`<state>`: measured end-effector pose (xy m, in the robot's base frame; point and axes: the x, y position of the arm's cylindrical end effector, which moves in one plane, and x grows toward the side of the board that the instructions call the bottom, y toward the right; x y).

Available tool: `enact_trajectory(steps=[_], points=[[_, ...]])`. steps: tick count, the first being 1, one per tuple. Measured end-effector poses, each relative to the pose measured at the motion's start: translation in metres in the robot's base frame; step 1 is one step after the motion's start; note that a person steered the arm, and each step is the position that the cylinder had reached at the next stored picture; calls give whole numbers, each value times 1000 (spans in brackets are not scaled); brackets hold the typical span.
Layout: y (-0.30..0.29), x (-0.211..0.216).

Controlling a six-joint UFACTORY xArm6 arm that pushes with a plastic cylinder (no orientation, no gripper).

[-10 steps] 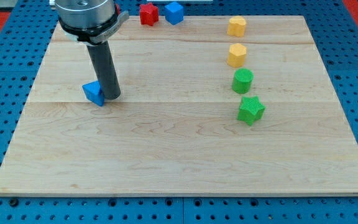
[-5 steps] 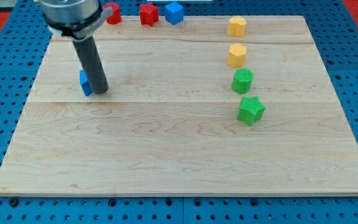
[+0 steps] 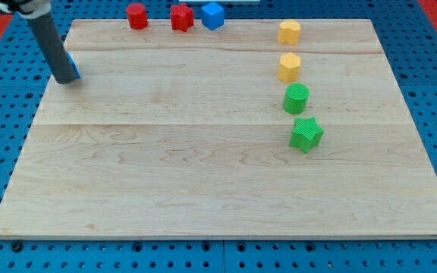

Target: Place the triangle at the top left corner

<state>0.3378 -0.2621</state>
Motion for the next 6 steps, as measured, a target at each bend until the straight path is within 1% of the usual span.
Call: enact_trajectory(steps=[1, 2, 3, 5, 6], points=[[-2, -16], [-34, 4], [-41, -10], [-17, -63], [-13, -79]])
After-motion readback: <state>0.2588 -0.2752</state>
